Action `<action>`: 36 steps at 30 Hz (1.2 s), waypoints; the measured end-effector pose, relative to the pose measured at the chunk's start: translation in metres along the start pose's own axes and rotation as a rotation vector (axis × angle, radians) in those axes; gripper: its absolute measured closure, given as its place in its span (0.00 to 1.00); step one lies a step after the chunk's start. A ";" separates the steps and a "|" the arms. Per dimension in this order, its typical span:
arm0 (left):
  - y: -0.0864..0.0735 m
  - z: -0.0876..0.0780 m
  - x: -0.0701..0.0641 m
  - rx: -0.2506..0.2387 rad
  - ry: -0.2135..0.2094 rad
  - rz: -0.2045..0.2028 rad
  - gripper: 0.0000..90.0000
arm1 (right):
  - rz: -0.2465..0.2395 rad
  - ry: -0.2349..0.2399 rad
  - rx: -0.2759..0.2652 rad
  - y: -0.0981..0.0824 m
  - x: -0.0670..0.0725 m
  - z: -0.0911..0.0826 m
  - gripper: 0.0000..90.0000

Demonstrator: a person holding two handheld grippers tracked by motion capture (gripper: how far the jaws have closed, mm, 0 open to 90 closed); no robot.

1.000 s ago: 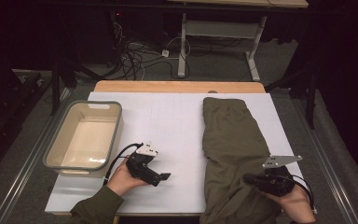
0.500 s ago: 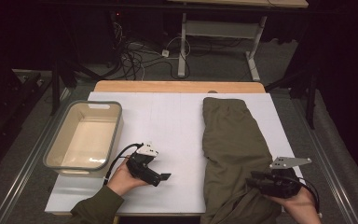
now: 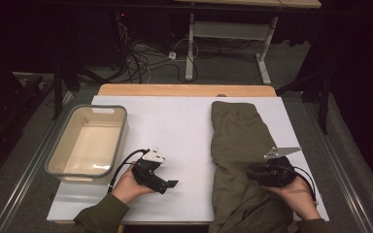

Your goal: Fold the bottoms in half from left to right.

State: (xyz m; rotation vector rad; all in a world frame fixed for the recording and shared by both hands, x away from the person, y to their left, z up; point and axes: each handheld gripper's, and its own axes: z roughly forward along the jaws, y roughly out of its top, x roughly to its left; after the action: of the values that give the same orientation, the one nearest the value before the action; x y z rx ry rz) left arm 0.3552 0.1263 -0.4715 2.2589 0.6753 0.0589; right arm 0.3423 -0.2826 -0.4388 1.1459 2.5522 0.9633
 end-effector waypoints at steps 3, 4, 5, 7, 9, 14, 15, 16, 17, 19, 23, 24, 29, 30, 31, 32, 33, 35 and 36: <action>0.000 0.000 0.000 -0.002 0.002 -0.001 0.01 | 0.003 -0.013 0.052 -0.007 -0.002 0.007 0.85; 0.000 0.000 0.000 -0.003 0.002 -0.001 0.01 | 0.003 -0.013 0.052 -0.007 -0.002 0.007 0.85; 0.000 0.000 0.000 -0.004 0.003 0.000 0.01 | 0.004 -0.016 0.057 -0.008 -0.002 0.006 0.92; 0.000 0.000 -0.001 -0.005 0.003 0.000 0.01 | 0.006 -0.011 0.058 -0.011 -0.002 0.003 0.99; 0.000 0.000 -0.001 -0.004 0.003 -0.001 0.01 | -0.002 -0.020 0.055 -0.013 -0.001 -0.001 1.00; 0.000 -0.001 0.000 -0.004 0.003 -0.002 0.01 | -0.003 -0.052 0.042 -0.027 0.004 -0.020 1.00; 0.000 -0.001 0.000 -0.004 0.002 -0.002 0.01 | 0.002 -0.058 0.041 -0.031 0.005 -0.024 1.00; 0.000 -0.001 0.000 -0.004 0.003 -0.002 0.01 | 0.008 -0.065 0.040 -0.035 0.005 -0.028 1.00; 0.000 -0.001 -0.001 -0.004 0.002 -0.002 0.01 | 0.014 -0.072 0.043 -0.039 0.006 -0.031 1.00; 0.000 -0.001 -0.001 -0.005 0.003 0.000 0.01 | 0.032 -0.077 0.060 -0.054 0.009 -0.036 1.00; 0.000 -0.002 -0.001 -0.007 0.004 -0.002 0.01 | 0.047 -0.083 0.074 -0.065 0.010 -0.042 1.00; 0.000 -0.001 -0.001 -0.009 0.002 -0.002 0.01 | 0.053 -0.088 0.070 -0.068 0.010 -0.044 1.00; 0.002 0.000 -0.002 -0.011 -0.002 0.000 0.01 | 0.078 -0.083 0.001 -0.064 0.007 -0.050 0.80; 0.002 0.000 -0.002 -0.010 -0.004 0.001 0.01 | 0.082 -0.084 -0.017 -0.061 0.006 -0.050 0.75; 0.003 0.000 -0.003 -0.009 -0.004 0.001 0.01 | 0.083 -0.097 -0.029 -0.058 0.004 -0.051 0.72; 0.003 0.001 -0.003 -0.010 -0.004 -0.001 0.01 | 0.090 -0.110 -0.051 -0.051 -0.001 -0.049 0.65; 0.004 0.001 -0.003 -0.010 -0.006 0.000 0.01 | 0.090 -0.110 -0.051 -0.051 -0.001 -0.049 0.65; 0.005 0.002 -0.004 -0.009 -0.006 0.001 0.01 | 0.102 -0.126 -0.066 -0.044 -0.007 -0.047 0.63; 0.006 0.003 -0.004 -0.010 -0.008 -0.002 0.01 | 0.106 -0.130 -0.071 -0.040 -0.010 -0.046 0.61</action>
State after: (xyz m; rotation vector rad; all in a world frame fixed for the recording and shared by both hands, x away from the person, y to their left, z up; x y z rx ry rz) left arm 0.3551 0.1191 -0.4686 2.2474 0.6710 0.0518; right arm 0.3060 -0.3318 -0.4297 1.2905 2.3573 0.9610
